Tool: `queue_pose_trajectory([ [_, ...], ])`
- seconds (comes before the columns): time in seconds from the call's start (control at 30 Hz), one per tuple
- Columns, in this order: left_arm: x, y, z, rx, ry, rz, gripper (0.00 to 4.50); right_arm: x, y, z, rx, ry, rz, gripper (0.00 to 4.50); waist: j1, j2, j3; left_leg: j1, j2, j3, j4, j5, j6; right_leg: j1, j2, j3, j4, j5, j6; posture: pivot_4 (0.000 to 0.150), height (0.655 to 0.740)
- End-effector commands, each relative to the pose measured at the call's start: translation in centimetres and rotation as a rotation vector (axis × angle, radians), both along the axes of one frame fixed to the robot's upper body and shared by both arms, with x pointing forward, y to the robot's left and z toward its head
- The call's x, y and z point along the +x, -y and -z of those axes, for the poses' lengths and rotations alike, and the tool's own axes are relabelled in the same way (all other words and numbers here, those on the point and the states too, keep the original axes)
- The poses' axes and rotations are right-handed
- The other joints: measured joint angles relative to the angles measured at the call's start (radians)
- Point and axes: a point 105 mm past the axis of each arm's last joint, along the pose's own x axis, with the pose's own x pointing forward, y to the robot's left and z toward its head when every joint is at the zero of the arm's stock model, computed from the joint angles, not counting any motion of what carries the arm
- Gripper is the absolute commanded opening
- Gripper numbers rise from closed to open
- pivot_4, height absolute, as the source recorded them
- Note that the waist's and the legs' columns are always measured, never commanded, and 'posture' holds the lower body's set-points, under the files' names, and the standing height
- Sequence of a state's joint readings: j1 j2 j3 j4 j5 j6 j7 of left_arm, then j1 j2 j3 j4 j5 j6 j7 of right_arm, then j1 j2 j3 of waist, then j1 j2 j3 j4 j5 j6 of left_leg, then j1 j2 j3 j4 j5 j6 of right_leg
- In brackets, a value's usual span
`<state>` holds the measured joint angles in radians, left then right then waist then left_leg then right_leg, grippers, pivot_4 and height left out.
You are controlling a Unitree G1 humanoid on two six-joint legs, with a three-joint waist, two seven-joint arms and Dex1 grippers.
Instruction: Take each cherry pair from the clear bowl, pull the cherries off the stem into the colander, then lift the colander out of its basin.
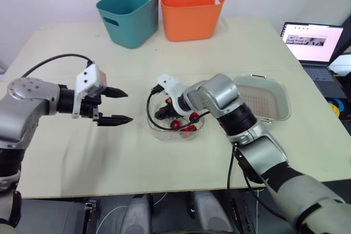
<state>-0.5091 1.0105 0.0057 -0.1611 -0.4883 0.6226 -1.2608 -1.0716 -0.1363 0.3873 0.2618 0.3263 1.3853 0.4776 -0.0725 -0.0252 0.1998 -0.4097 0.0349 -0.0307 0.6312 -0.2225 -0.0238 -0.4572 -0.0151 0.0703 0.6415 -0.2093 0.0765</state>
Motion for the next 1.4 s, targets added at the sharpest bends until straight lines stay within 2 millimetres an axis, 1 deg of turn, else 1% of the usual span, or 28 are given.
queue_pose_trajectory([
  [0.03,-0.2,0.2,-1.0,0.001,0.043,0.003,4.5,0.0,-0.5,-0.2,-0.008,0.032,-0.023,2.78,0.0,0.0,0.0,0.0,0.0,0.0,0.0,0.0,0.0,0.0,0.0,0.0,0.0,0.0,0.0,0.15,0.74],
  [0.07,-0.2,0.2,-1.0,0.001,0.044,0.003,4.5,0.0,-0.4,-0.2,-0.011,0.033,-0.025,2.57,0.0,0.0,0.0,0.0,0.0,0.0,0.0,0.0,0.0,0.0,0.0,0.0,0.0,0.0,0.0,0.15,0.74],
  [0.1,-0.2,0.2,-1.0,0.001,0.045,0.002,4.5,-0.1,-0.4,-0.4,-0.01,0.035,-0.028,2.24,0.0,0.0,0.0,0.0,0.0,0.0,0.0,0.0,0.0,0.0,0.0,0.0,0.0,0.0,0.0,0.15,0.74],
  [0.13,-0.2,0.2,-1.0,0.001,0.046,0.001,4.5,-0.1,-0.3,-0.8,-0.005,0.039,-0.033,1.82,0.0,0.0,0.0,0.0,0.0,0.0,0.0,0.0,0.0,0.0,0.0,0.0,0.0,0.0,0.0,0.15,0.74],
  [0.23,-0.2,0.1,-1.1,0.002,0.046,-0.004,4.5,-0.2,0.3,-2.6,0.002,0.088,-0.061,0.88,0.001,0.0,0.0,0.0,0.0,0.0,0.0,0.0,0.0,0.0,0.0,0.0,0.0,0.0,0.0,0.15,0.74],
  [0.27,0.0,0.0,-1.1,0.003,0.047,-0.008,4.5,-0.3,0.9,-4.5,-0.006,0.189,-0.127,0.88,0.004,0.0,0.0,0.0,0.0,0.0,0.0,0.0,0.0,0.0,0.0,0.0,0.0,0.0,0.0,0.15,0.74],
  [0.3,0.1,-0.1,-1.2,0.002,0.047,-0.012,4.5,-1.0,1.2,-6.2,0.005,0.256,-0.207,0.88,0.007,0.001,0.0,-0.001,0.0,0.0,0.0,0.0,0.0,0.0,0.0,0.0,0.0,-0.001,0.001,0.15,0.74],
  [0.37,0.4,-0.3,-1.4,-0.007,0.049,-0.021,4.5,-2.9,1.8,-8.4,0.016,0.325,-0.352,0.88,0.006,0.0,0.0,-0.002,-0.001,0.0,0.001,0.0,0.0,-0.001,-0.001,0.0,-0.001,-0.002,0.004,0.15,0.74],
  [0.43,0.7,-0.5,-1.6,-0.025,0.052,-0.03,4.5,-3.9,2.3,-9.3,0.009,0.396,-0.448,0.88,0.002,0.0,0.0,-0.002,-0.001,0.0,0.0,0.0,0.0,-0.001,-0.001,0.0,-0.003,-0.003,0.003,0.15,0.74],
  [0.53,1.6,-1.0,-2.9,-0.104,0.057,-0.062,4.5,-5.7,3.1,-11.5,-0.034,0.668,-0.687,0.88,0.0,0.0,0.0,-0.001,0.0,0.0,-0.001,0.0,0.0,0.0,0.001,0.0,-0.003,-0.003,0.004,0.15,0.74],
  [0.57,1.8,-1.1,-3.1,-0.122,0.059,-0.068,4.5,-6.0,3.3,-11.9,-0.046,0.722,-0.735,0.88,0.001,0.0,0.0,0.0,0.001,0.0,-0.001,0.0,0.0,0.0,0.002,0.0,-0.003,-0.003,0.003,0.15,0.74],
  [0.63,2.5,-1.3,-4.3,-0.191,0.067,-0.081,4.5,-7.2,3.8,-13.1,-0.093,0.938,-0.915,0.88,0.001,0.0,0.0,0.0,0.001,0.0,0.0,0.0,0.0,0.0,0.002,0.0,-0.002,-0.003,0.003,0.15,0.74],
  [0.7,3.3,-1.4,-5.9,-0.281,0.081,-0.092,4.5,-7.7,4.2,-13.9,-0.174,1.178,-1.073,0.88,0.002,0.0,0.0,0.0,0.001,0.001,0.0,0.0,0.0,0.0,0.002,0.0,-0.002,-0.003,0.003,0.15,0.74],
  [0.73,3.5,-1.4,-6.7,-0.323,0.083,-0.091,4.5,-7.9,4.3,-14.2,-0.209,1.293,-1.141,0.88,0.002,-0.001,0.0,0.0,0.001,0.002,0.0,0.0,0.0,0.0,0.002,0.001,-0.002,-0.003,0.003,0.15,0.74],
  [0.8,3.7,-1.2,-8.2,-0.399,0.074,-0.067,4.5,-7.8,4.9,-14.4,-0.29,1.44,-1.236,0.88,0.003,-0.001,0.0,0.0,0.001,0.002,0.0,0.0,0.0,0.0,0.002,0.001,-0.002,-0.002,0.004,0.15,0.74],
  [0.87,3.5,-0.6,-9.6,-0.465,0.041,-0.015,4.5,-7.5,5.4,-15.0,-0.353,1.584,-1.29,0.88,0.002,-0.001,0.0,0.0,0.001,0.002,0.0,0.0,0.0,0.0,0.002,0.001,-0.003,-0.002,0.004,0.15,0.74],
  [0.97,3.0,0.1,-10.9,-0.5,-0.006,0.069,4.5,-7.0,5.8,-16.2,-0.416,1.774,-1.323,0.88,0.002,-0.001,0.0,0.0,0.001,0.003,0.0,0.0,0.0,0.0,0.001,0.002,-0.002,-0.002,0.004,0.15,0.74],
  [1.0,2.9,0.2,-11.1,-0.502,-0.014,0.083,4.5,-7.0,5.8,-16.4,-0.419,1.812,-1.336,0.88,0.002,-0.001,0.0,0.0,0.001,0.003,0.0,0.0,0.0,0.0,0.001,0.002,-0.002,-0.002,0.004,0.15,0.74],
  [1.07,2.7,0.9,-12.0,-0.524,-0.045,0.14,4.5,-6.8,5.8,-17.1,-0.426,1.883,-1.319,0.88,0.002,-0.001,0.0,0.001,0.001,0.003,0.0,0.0,0.0,0.0,0.002,0.002,0.0,-0.002,0.003,0.15,0.74],
  [1.13,2.2,2.8,-13.5,-0.545,-0.117,0.246,4.5,-6.8,6.0,-17.5,-0.443,1.962,-1.338,0.88,0.005,-0.001,0.0,0.001,0.001,0.002,0.0,0.0,0.0,0.0,0.002,0.002,0.001,-0.002,0.003,0.15,0.74],
  [1.17,2.1,3.7,-13.9,-0.538,-0.146,0.286,4.5,-6.9,5.9,-17.6,-0.448,1.996,-1.35,0.88,0.007,-0.002,0.001,0.0,0.001,0.002,0.001,0.0,0.0,-0.001,0.002,0.002,0.002,-0.002,0.003,0.15,0.74],
  [1.23,2.3,4.8,-14.3,-0.519,-0.172,0.31,4.5,-6.8,5.9,-17.6,-0.46,2.022,-1.362,0.88,0.005,-0.002,0.001,0.0,0.0,0.002,0.001,0.0,-0.001,0.0,0.001,0.002,0.002,-0.002,0.003,0.15,0.74],
  [1.33,3.0,6.7,-14.7,-0.492,-0.14,0.326,4.5,-6.6,5.7,-17.5,-0.47,2.032,-1.367,0.88,0.002,-0.002,0.001,0.001,-0.001,0.003,0.001,0.0,-0.001,0.0,0.001,0.004,0.002,-0.002,0.003,0.15,0.74],
  [1.4,2.9,7.9,-14.9,-0.471,-0.118,0.355,4.5,-6.4,5.5,-17.3,-0.479,2.025,-1.364,0.88,0.0,-0.002,0.001,0.002,-0.001,0.003,0.001,0.0,-0.001,-0.001,0.001,0.004,0.004,-0.001,0.001,0.15,0.74],
])
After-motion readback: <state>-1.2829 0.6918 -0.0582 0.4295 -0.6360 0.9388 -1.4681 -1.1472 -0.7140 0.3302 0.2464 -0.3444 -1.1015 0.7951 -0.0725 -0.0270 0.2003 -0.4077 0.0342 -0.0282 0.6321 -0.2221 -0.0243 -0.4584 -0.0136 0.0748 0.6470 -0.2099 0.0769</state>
